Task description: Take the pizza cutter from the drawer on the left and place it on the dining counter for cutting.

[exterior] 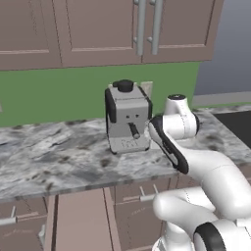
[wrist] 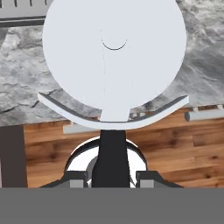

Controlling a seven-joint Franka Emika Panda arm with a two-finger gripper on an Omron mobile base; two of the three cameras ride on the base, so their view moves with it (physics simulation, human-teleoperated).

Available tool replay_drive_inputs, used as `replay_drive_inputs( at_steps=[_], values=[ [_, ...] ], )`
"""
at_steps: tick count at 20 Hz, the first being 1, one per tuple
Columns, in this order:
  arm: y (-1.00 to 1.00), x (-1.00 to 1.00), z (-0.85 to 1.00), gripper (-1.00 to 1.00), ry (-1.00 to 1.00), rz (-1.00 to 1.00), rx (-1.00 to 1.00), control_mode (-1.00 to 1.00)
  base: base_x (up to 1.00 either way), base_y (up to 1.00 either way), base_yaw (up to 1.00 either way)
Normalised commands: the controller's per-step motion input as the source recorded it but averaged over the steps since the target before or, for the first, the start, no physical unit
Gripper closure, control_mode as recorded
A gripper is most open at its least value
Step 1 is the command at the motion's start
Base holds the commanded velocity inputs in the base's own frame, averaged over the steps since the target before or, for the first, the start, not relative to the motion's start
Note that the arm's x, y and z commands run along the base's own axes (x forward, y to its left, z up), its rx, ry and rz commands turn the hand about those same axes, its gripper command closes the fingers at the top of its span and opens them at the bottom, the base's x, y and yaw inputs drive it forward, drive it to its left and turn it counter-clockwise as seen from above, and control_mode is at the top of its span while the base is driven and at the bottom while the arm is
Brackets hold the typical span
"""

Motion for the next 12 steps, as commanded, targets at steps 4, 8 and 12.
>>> replay_drive_inputs(
  at_steps=[4, 8, 12],
  values=[
    [0.00, 0.00, 0.00, 1.00, 0.00, 0.00, 0.00, 1.00, -0.15, -1.00, -0.34],
    [0.00, 0.00, 0.00, 1.00, 0.00, 0.00, 0.00, 1.00, -0.06, -0.79, -0.67],
    [0.00, 0.00, 0.00, 1.00, 0.00, 0.00, 0.00, 1.00, 0.00, -0.36, -0.85]
  ],
)
